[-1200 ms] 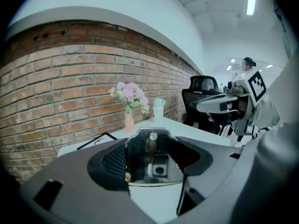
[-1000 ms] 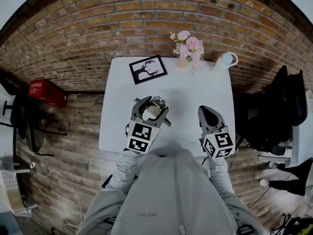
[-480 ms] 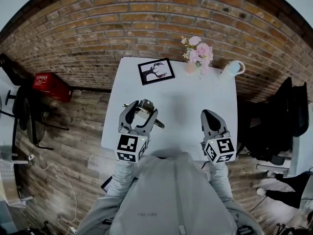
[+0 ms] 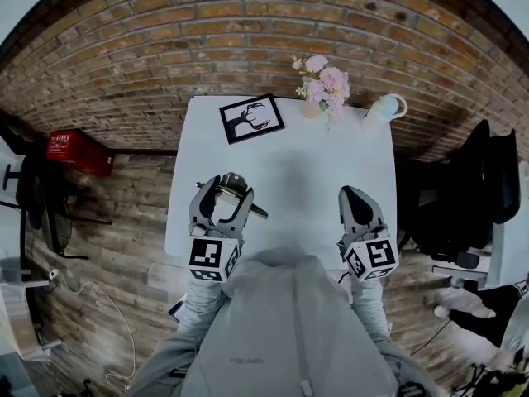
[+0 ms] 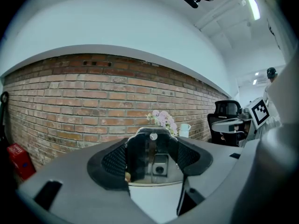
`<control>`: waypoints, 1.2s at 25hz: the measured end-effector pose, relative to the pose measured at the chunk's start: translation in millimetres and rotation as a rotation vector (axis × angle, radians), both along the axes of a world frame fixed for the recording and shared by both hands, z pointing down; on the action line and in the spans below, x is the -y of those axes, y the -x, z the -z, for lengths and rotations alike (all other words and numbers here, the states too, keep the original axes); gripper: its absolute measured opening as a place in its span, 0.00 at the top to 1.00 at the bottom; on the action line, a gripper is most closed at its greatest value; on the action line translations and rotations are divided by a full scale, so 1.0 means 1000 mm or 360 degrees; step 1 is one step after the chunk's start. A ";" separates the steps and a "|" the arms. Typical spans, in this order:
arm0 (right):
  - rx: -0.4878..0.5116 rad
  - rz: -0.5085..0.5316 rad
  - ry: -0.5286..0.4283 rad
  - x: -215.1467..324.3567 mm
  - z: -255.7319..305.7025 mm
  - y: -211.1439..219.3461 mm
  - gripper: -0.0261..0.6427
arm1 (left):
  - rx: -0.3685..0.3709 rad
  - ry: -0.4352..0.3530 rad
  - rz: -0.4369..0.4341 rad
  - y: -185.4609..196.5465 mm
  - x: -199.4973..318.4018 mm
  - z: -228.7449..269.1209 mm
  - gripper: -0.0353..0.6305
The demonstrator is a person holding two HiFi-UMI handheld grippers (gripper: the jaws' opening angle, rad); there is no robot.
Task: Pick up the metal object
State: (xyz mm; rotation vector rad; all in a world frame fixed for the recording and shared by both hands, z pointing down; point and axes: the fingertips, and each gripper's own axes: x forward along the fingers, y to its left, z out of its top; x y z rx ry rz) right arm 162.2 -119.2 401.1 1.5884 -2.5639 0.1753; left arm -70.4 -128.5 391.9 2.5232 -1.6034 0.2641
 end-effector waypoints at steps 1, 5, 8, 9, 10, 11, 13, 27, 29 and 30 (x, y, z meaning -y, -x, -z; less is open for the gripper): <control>0.0001 -0.0009 -0.0007 0.001 0.000 -0.001 0.92 | 0.0003 0.0006 -0.0004 -0.001 0.001 -0.001 0.48; 0.0002 -0.0020 -0.0011 0.001 -0.001 -0.003 0.93 | 0.0011 0.0024 -0.0018 -0.002 0.005 -0.005 0.48; 0.0001 -0.0030 -0.0001 0.002 -0.003 -0.004 0.93 | 0.0013 0.0028 -0.0023 -0.002 0.008 -0.006 0.48; 0.0002 -0.0035 0.0003 0.003 -0.004 -0.005 0.93 | 0.0012 0.0030 -0.0023 -0.001 0.009 -0.007 0.48; 0.0002 -0.0037 0.0004 0.003 -0.004 -0.005 0.93 | 0.0011 0.0033 -0.0023 -0.001 0.010 -0.007 0.48; 0.0002 -0.0037 0.0004 0.004 -0.003 -0.004 0.93 | 0.0009 0.0035 -0.0023 0.000 0.010 -0.008 0.48; 0.0000 -0.0040 0.0005 0.006 -0.003 -0.003 0.93 | 0.0006 0.0039 -0.0021 0.002 0.012 -0.008 0.48; 0.0004 -0.0078 0.0037 0.011 -0.005 -0.004 0.93 | 0.0004 0.0045 -0.0015 0.007 0.011 -0.009 0.48; 0.0009 -0.0081 0.0045 0.010 -0.006 -0.005 0.93 | 0.0006 0.0049 -0.0015 0.006 0.010 -0.009 0.48; 0.0010 -0.0084 0.0050 0.010 -0.006 -0.005 0.93 | 0.0007 0.0051 -0.0016 0.006 0.010 -0.009 0.48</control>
